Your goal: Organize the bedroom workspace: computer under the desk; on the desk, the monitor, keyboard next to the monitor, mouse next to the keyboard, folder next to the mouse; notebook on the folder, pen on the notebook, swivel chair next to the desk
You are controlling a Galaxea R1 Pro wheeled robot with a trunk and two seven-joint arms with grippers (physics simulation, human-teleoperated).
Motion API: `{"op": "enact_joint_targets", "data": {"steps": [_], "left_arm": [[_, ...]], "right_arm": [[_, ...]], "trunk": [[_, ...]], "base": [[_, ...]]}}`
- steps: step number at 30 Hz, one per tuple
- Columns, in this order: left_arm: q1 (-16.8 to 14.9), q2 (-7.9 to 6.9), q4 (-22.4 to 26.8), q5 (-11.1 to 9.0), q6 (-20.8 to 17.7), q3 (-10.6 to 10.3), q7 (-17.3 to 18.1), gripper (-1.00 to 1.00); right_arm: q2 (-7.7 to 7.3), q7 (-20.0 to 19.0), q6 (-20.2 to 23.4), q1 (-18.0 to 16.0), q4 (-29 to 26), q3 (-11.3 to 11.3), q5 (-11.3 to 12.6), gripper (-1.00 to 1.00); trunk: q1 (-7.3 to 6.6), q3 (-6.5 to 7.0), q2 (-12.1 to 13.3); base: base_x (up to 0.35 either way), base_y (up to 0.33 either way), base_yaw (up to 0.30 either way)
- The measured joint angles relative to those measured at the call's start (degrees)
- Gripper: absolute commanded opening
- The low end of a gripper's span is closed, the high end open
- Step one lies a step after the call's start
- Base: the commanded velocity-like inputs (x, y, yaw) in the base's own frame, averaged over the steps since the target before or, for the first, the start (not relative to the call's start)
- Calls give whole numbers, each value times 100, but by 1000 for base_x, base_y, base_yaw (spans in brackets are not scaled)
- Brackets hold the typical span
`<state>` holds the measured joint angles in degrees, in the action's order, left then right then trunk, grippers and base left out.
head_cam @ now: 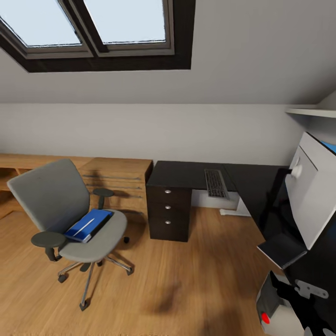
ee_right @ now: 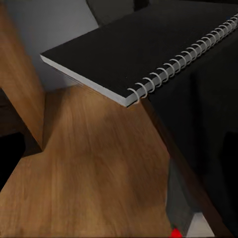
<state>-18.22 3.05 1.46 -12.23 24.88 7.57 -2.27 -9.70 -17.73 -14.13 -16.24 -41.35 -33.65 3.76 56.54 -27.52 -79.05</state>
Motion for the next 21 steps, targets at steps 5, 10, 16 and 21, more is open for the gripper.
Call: {"op": "enact_joint_targets", "data": {"steps": [5,10,16,21], "left_arm": [[0,0,0,1,0,0,0,100],[-1,0,-1,0,0,-1,-1,100],[-1,0,-1,0,0,-1,-1,100],[-1,0,-1,0,0,-1,-3,100]], "right_arm": [[-1,6,-1,0,-29,-2,5,100],[2,-20,32,3,9,9,-18,100],[2,-22,32,3,15,10,-18,100],[2,-28,32,3,16,10,-18,100]], "trunk": [[0,-30,0],[0,-61,0],[0,-99,0],[0,-130,0]], "base": [[-1,0,221],[0,0,219],[0,0,217],[0,0,206]]}}
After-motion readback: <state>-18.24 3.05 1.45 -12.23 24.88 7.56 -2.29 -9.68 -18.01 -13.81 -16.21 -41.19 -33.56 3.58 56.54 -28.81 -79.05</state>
